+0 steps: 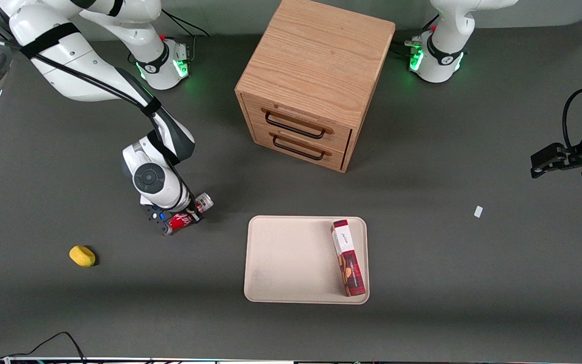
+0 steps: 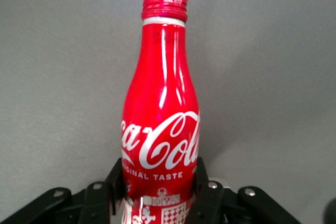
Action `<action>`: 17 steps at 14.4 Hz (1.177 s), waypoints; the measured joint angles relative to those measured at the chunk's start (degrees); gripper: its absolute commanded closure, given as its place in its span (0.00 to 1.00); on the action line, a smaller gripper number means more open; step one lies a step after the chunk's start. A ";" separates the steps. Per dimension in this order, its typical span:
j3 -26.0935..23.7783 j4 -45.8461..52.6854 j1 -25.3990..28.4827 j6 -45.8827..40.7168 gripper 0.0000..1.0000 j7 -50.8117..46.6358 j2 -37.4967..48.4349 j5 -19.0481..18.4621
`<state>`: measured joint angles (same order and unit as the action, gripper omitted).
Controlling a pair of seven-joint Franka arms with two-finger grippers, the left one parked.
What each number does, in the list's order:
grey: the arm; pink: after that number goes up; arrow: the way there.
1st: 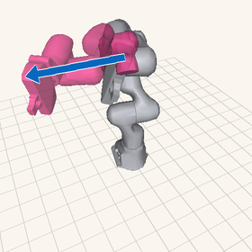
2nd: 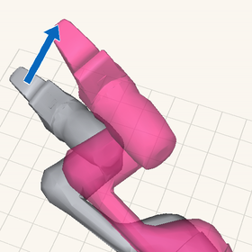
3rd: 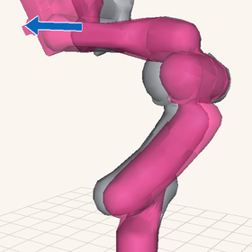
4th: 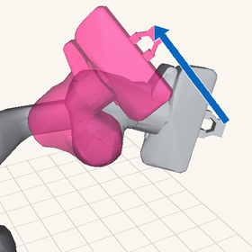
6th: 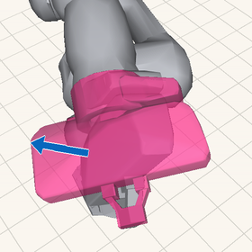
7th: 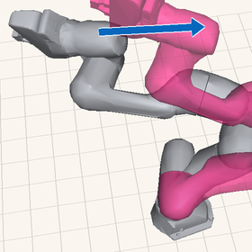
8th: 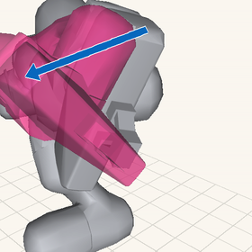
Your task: Place coke bottle on tray
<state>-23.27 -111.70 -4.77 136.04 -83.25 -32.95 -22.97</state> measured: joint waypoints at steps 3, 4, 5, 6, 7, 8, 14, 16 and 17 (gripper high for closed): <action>-1.42 5.46 -0.02 -8.64 1.00 2.44 1.10 -0.18; -2.33 7.52 -0.02 -11.47 1.00 4.11 1.66 -0.18; -3.30 9.56 -0.02 -14.08 1.00 5.84 2.28 -0.18; -4.26 11.73 -0.01 -16.57 1.00 7.77 2.87 -0.14; -5.10 14.18 0.01 -18.88 1.00 9.85 3.25 0.11; -5.65 16.84 0.04 -20.75 1.00 12.41 3.49 0.84; -6.26 34.17 2.22 -30.15 1.00 38.02 2.68 4.65; -6.39 38.72 5.95 -30.18 1.00 41.67 0.40 4.70; -6.40 41.60 8.12 -29.98 1.00 43.83 -1.67 4.71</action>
<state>-29.67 -70.10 3.35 106.06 -39.43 -34.62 -18.26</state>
